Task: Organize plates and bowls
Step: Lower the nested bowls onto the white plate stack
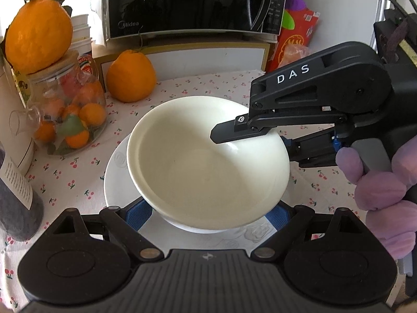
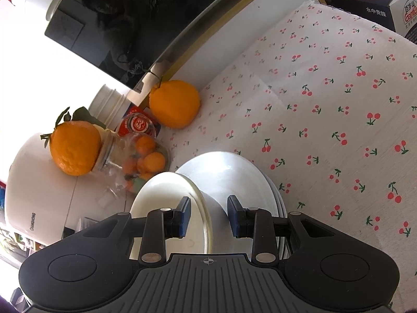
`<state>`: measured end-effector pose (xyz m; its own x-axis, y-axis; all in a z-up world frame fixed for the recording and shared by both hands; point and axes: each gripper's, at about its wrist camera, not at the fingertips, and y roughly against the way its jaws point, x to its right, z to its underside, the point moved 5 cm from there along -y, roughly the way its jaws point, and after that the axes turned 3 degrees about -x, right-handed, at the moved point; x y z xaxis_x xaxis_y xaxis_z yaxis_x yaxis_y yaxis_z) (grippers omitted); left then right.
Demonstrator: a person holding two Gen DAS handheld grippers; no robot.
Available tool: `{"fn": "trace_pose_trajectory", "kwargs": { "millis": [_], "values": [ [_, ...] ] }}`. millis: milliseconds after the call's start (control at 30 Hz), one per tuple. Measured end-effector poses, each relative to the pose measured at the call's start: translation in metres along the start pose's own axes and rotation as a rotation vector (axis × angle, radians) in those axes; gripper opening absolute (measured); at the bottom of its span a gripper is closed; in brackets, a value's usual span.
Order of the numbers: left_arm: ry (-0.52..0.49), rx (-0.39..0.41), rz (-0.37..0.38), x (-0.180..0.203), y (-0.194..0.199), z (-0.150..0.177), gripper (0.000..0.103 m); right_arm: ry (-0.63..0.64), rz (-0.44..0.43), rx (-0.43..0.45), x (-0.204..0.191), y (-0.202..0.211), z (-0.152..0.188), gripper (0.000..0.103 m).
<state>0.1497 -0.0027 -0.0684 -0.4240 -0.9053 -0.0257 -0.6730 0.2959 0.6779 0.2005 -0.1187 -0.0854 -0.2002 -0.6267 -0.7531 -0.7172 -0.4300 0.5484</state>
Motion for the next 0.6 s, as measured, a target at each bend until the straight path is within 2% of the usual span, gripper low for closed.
{"fn": "trace_pose_trajectory", "kwargs": {
  "millis": [533, 600],
  "values": [
    [0.034, -0.006, -0.005, -0.0036, -0.0007, -0.0001, 0.09, 0.008, 0.001, -0.022, -0.0001, -0.0069, 0.0011, 0.034],
    [0.033, -0.009, -0.002, -0.0028, -0.0013, -0.0002, 0.093, 0.01, -0.005, -0.02, -0.0012, -0.0064, 0.001, 0.041]
  ]
}}
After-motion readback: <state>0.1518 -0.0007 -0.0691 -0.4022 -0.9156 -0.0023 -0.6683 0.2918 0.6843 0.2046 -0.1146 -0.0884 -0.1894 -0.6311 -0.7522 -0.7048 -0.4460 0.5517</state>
